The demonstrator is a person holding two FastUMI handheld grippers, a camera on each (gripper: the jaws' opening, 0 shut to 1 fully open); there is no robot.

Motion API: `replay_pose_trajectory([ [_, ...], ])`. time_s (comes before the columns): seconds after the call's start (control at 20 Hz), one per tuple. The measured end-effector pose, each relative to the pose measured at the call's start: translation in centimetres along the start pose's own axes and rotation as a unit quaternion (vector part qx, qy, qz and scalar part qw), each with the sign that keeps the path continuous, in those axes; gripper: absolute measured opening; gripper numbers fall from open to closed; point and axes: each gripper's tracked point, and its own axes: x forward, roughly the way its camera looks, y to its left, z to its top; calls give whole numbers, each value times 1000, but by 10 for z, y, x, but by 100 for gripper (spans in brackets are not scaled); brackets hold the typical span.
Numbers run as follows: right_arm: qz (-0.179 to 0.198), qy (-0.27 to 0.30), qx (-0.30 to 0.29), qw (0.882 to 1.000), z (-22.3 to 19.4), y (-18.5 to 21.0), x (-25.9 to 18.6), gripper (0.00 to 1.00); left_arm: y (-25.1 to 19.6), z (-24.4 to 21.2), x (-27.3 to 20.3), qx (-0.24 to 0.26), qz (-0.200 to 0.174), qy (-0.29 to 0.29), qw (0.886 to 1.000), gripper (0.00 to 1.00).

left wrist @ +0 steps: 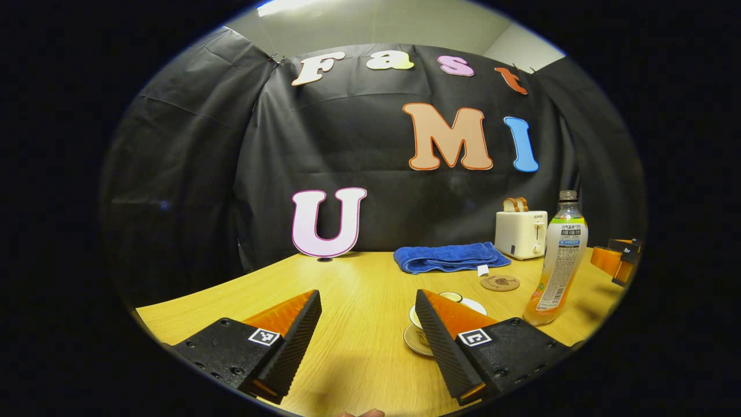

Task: Open the teacup lid with one hand, grasp the water bottle and pour water into the teacup with the other hand; after pouring, place the water bottle on the coaster and then close the teacup lid.

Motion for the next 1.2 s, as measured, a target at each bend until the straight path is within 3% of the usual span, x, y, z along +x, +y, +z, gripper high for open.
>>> replay_pose_trajectory([
  [1.2,6,0,1,1000,0,2,1,97,-76,-13,29,15,-105,49,993,95],
])
